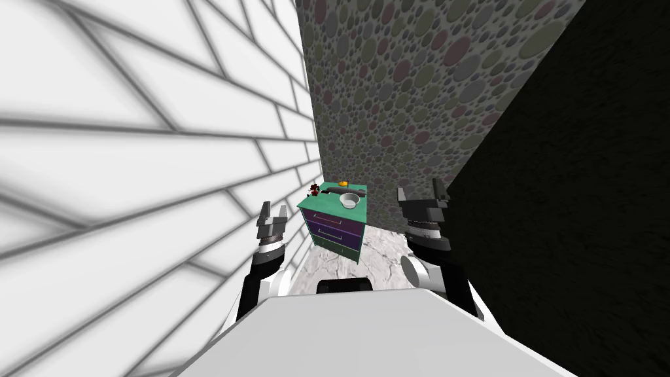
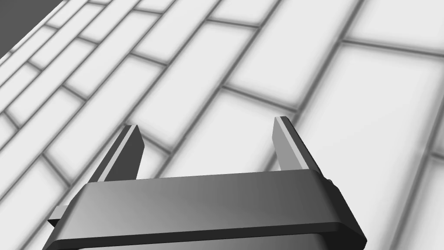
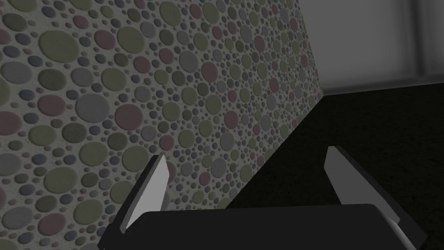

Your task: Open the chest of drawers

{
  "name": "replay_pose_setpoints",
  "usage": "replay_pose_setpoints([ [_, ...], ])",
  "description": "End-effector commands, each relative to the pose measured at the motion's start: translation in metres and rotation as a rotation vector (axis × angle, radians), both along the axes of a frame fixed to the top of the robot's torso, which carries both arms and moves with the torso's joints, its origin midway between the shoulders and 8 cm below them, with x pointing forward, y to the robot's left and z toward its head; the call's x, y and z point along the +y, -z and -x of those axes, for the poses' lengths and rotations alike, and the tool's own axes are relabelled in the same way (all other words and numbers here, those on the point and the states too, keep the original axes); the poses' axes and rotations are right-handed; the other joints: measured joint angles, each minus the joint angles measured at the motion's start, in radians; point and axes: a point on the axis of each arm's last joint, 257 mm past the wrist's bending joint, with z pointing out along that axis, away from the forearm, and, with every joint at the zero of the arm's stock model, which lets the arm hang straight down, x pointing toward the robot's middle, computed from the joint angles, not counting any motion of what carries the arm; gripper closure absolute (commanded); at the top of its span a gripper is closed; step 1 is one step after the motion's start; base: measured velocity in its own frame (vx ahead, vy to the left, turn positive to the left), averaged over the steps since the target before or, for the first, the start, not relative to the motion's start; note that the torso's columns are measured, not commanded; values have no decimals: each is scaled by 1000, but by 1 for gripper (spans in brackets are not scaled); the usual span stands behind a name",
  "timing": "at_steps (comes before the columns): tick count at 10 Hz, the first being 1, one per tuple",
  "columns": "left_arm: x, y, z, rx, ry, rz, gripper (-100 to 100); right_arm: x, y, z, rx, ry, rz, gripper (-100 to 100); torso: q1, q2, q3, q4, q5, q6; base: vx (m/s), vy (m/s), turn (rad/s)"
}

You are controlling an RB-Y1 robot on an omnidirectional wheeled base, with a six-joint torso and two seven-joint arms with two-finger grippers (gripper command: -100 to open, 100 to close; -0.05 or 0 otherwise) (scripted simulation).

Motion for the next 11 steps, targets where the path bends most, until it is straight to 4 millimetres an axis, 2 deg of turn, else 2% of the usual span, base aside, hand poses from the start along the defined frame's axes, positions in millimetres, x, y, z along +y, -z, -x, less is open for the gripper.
replay_pose_setpoints([
  [1,0,0,0,0,0,0,0,0,0,0,0,0,0,0,0,40,-82,41,0,0,0,0,0],
  [9,0,0,0,0,0,0,0,0,0,0,0,0,0,0,0,618,-1234,617,0,0,0,0,0],
  [10,-4,7,-4,17,14,-29,-100,0,0,0,0,0,0,0,0,691,-1382,691,0,0,18,4,-30],
  [11,-8,17,-9,38,24,-52,-100,0,0,0,0,0,0,0,0,724,-1451,724,0,0,33,10,-82],
])
